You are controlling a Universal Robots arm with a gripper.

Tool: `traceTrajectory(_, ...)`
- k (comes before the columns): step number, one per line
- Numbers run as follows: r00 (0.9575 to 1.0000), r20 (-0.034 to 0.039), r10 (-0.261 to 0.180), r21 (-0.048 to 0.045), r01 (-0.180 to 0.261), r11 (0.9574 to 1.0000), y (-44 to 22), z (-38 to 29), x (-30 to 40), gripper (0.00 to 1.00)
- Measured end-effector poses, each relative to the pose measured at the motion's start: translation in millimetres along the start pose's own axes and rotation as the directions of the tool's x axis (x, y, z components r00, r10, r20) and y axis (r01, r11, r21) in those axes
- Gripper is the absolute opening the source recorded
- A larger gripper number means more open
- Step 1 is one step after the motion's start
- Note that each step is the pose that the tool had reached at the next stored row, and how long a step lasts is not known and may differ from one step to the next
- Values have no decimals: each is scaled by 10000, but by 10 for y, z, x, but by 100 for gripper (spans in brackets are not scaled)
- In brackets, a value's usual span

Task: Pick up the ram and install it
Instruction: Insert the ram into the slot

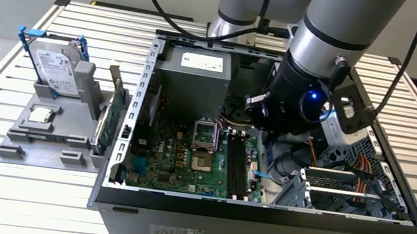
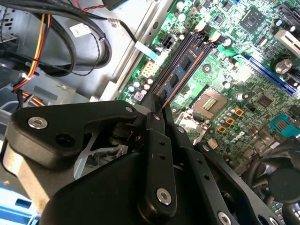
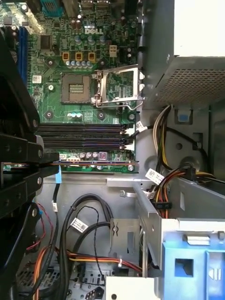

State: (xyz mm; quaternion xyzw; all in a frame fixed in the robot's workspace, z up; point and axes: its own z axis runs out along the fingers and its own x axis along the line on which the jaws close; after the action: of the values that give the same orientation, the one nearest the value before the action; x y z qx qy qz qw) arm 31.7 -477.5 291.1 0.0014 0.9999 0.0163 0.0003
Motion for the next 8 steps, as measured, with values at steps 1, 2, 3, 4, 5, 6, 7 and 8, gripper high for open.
traceTrajectory(1, 10000, 0, -1, -1, 1, 10000, -9, 13, 4, 0)
traceTrajectory(2, 10000, 0, -1, -1, 1, 10000, -17, 28, 8, 0)
traceTrajectory(3, 10000, -1, -1, 1, 1, 10000, -27, 42, 12, 0)
traceTrajectory(4, 10000, 0, -1, 1, 1, 10000, -37, 55, 16, 0)
traceTrajectory(5, 10000, 0, -1, 1, 1, 10000, -47, 66, 22, 0)
traceTrajectory(6, 10000, 0, 0, 0, 0, 10000, -53, 76, 28, 0)
traceTrajectory(7, 10000, 0, -1, -2, 1, 10000, -57, 89, 33, 0)
traceTrajectory(8, 10000, 0, -1, 1, 1, 10000, -62, 103, 37, 0)
